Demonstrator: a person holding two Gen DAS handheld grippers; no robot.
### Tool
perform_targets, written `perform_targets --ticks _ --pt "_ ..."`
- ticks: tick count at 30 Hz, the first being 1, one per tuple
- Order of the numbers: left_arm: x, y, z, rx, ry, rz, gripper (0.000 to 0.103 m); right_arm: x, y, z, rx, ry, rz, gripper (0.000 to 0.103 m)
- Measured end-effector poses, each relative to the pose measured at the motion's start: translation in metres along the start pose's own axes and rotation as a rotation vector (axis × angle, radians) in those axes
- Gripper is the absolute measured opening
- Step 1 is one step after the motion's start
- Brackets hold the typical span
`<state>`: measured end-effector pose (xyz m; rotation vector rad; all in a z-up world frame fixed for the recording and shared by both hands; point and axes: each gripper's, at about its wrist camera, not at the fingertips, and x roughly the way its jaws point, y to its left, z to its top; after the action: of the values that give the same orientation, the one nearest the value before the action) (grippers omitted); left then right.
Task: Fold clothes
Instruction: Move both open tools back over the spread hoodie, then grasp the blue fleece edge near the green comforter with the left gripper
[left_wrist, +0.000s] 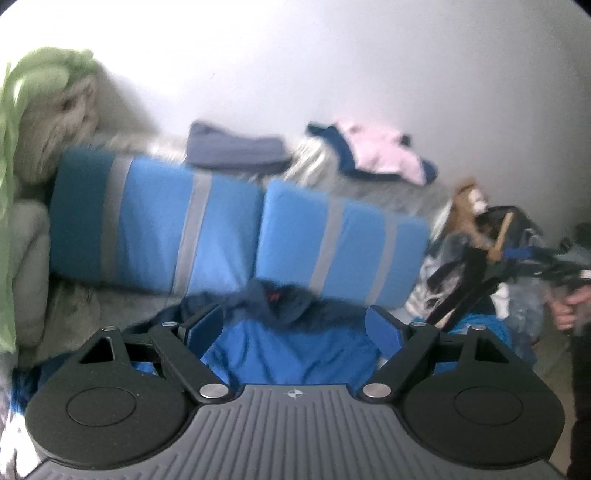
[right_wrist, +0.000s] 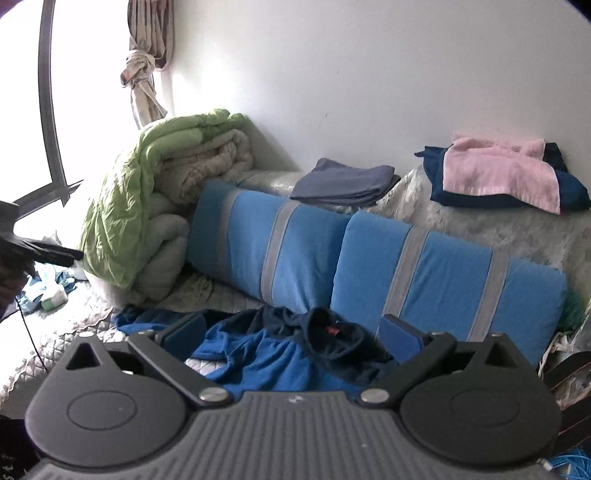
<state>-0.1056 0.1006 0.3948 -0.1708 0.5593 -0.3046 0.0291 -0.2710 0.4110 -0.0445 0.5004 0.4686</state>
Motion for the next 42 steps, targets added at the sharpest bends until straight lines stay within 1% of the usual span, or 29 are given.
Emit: perform_targets --ticks 2,4,7,11,14,17,21,22,24,28,31,32,33,34,35,36,39,40,42 --pt "0.002 -0.006 0.000 0.024 -0.002 0.013 0.085 -0.001 -0.002 0.004 0.000 -0.019 -0.007 0.103" --pt "0.014 -0.003 -0.002 0.019 0.006 0.018 0.085 0.007 -0.004 0.002 0.005 -0.025 -0.015 0.103" --pt "0.044 0.009 -0.006 -0.007 0.043 0.037 0.085 0.021 -0.010 0.001 0.018 -0.032 -0.030 0.103" --pt "0.090 0.038 -0.009 -0.060 0.070 0.056 0.085 0.040 -0.026 0.007 0.029 -0.024 -0.069 0.103" --pt "0.130 0.072 -0.020 -0.149 0.098 0.059 0.085 0.061 -0.038 0.009 0.022 0.000 -0.108 0.103" --pt "0.177 0.116 -0.045 -0.293 0.139 0.030 0.085 0.087 -0.049 0.003 0.032 0.018 -0.138 0.103" --pt "0.232 0.150 -0.084 -0.448 0.204 0.002 0.083 0.129 -0.064 -0.017 0.088 0.041 -0.127 0.103" --pt "0.246 0.158 -0.095 -0.485 0.220 -0.005 0.082 0.139 -0.066 -0.023 0.098 0.042 -0.125 0.103" --pt "0.272 0.173 -0.115 -0.559 0.254 -0.018 0.076 0.158 -0.071 -0.032 0.116 0.048 -0.119 0.103" --pt "0.326 0.203 -0.156 -0.708 0.320 -0.045 0.071 0.188 -0.076 -0.043 0.122 0.078 -0.114 0.103" --pt "0.362 0.223 -0.183 -0.812 0.362 -0.058 0.064 0.204 -0.081 -0.050 0.142 0.091 -0.109 0.103" --pt "0.365 0.226 -0.185 -0.832 0.360 -0.047 0.054 0.208 -0.083 -0.052 0.150 0.094 -0.108 0.103" --pt "0.368 0.229 -0.188 -0.853 0.359 -0.036 0.034 0.212 -0.085 -0.055 0.162 0.098 -0.104 0.103" --pt "0.372 0.233 -0.190 -0.873 0.357 -0.025 0.022 0.217 -0.087 -0.058 0.175 0.102 -0.100 0.103" --pt "0.375 0.236 -0.192 -0.893 0.355 -0.014 0.014 0.221 -0.089 -0.062 0.189 0.109 -0.095 0.103" --pt "0.375 0.239 -0.192 -0.899 0.336 0.007 0.010 0.226 -0.090 -0.066 0.199 0.117 -0.095 0.103" --pt "0.357 0.250 -0.176 -0.841 0.219 0.111 0.008 0.239 -0.091 -0.080 0.210 0.149 -0.098 0.103" --pt "0.351 0.255 -0.170 -0.821 0.195 0.141 0.008 0.243 -0.090 -0.085 0.205 0.162 -0.100 0.103" --pt "0.349 0.265 -0.165 -0.787 0.200 0.174 0.007 0.249 -0.088 -0.094 0.199 0.182 -0.102 0.103"
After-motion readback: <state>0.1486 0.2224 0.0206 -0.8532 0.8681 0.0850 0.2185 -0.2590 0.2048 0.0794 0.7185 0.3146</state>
